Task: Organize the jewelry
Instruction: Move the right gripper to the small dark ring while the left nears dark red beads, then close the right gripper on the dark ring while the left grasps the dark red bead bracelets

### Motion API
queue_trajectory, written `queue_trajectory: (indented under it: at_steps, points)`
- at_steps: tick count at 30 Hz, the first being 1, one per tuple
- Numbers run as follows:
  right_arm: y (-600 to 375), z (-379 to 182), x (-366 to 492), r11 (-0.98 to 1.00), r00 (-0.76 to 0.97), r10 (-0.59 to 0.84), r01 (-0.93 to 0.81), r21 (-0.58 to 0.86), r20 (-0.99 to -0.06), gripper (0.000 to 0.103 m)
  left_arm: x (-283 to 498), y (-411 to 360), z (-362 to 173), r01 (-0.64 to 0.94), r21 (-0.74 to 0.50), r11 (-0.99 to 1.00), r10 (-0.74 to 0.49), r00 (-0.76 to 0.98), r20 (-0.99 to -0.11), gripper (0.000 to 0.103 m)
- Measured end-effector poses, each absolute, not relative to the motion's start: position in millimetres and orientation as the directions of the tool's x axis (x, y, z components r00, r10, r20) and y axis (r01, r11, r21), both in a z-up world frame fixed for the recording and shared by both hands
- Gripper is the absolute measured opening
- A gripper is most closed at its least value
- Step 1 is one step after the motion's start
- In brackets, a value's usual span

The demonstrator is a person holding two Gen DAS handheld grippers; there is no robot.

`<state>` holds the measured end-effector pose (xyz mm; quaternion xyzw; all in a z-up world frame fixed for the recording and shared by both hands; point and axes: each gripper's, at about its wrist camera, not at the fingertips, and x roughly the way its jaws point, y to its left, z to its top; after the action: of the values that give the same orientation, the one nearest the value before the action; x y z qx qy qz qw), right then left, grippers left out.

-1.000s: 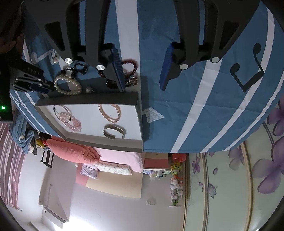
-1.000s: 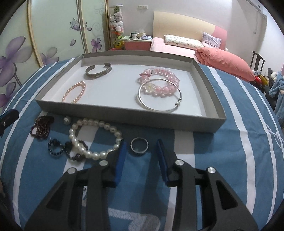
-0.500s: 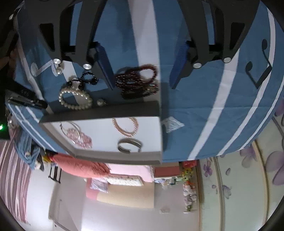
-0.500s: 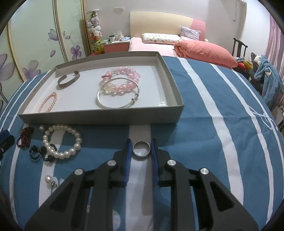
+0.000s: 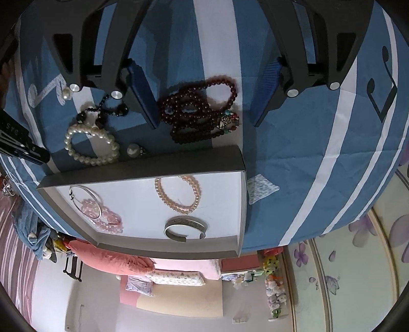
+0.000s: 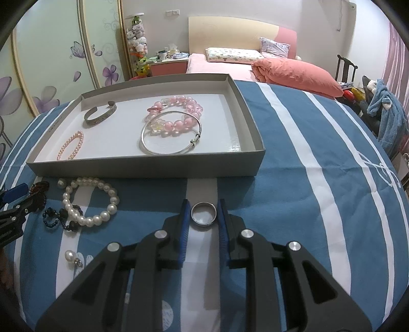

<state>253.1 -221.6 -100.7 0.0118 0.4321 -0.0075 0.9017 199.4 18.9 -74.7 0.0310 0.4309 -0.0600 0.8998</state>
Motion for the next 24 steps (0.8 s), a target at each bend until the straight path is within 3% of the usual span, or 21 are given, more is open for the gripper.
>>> queue_trajectory:
  at_steps: [2, 8, 14, 16, 18, 20, 22, 23, 24]
  points:
    - [-222, -101, 253, 1.000, 0.626, -0.004, 0.024, 0.014, -0.779, 0.022, 199, 19, -74, 0.132, -0.011, 0.991, -0.091, 0.620, -0.779, 0.066]
    - [-215, -101, 250, 1.000, 0.626, 0.006, 0.004, 0.011, -0.780, 0.022, 189, 21, -73, 0.111, 0.025, 0.994, -0.051, 0.626, -0.778, 0.023]
    - [-203, -100, 245, 0.999, 0.626, 0.027, -0.034, 0.008, -0.779, 0.022, 179, 24, -72, 0.111, 0.011, 0.994, -0.061, 0.627, -0.777, 0.023]
    - [-204, -100, 245, 0.999, 0.626, 0.035, -0.033, 0.018, -0.779, 0.022, 182, 23, -71, 0.111, -0.003, 0.994, -0.072, 0.623, -0.779, 0.029]
    - [-205, -101, 245, 0.999, 0.625, 0.038, -0.033, 0.022, -0.780, 0.022, 185, 21, -71, 0.113, -0.011, 0.994, -0.079, 0.620, -0.781, 0.041]
    - [-205, -100, 245, 0.999, 0.625, 0.039, -0.033, 0.023, -0.780, 0.022, 187, 17, -73, 0.113, 0.009, 0.994, -0.064, 0.625, -0.778, 0.043]
    - [-205, -100, 245, 0.999, 0.625, 0.040, -0.033, 0.025, -0.780, 0.022, 187, 15, -73, 0.114, 0.024, 0.993, -0.053, 0.625, -0.779, 0.043]
    - [-204, -100, 245, 0.999, 0.625, 0.040, -0.033, 0.025, -0.780, 0.022, 187, 15, -73, 0.114, 0.022, 0.993, -0.054, 0.625, -0.779, 0.039]
    - [-205, -100, 244, 0.999, 0.625, 0.039, -0.033, 0.024, -0.780, 0.022, 187, 17, -73, 0.107, 0.022, 0.994, -0.050, 0.627, -0.777, 0.028]
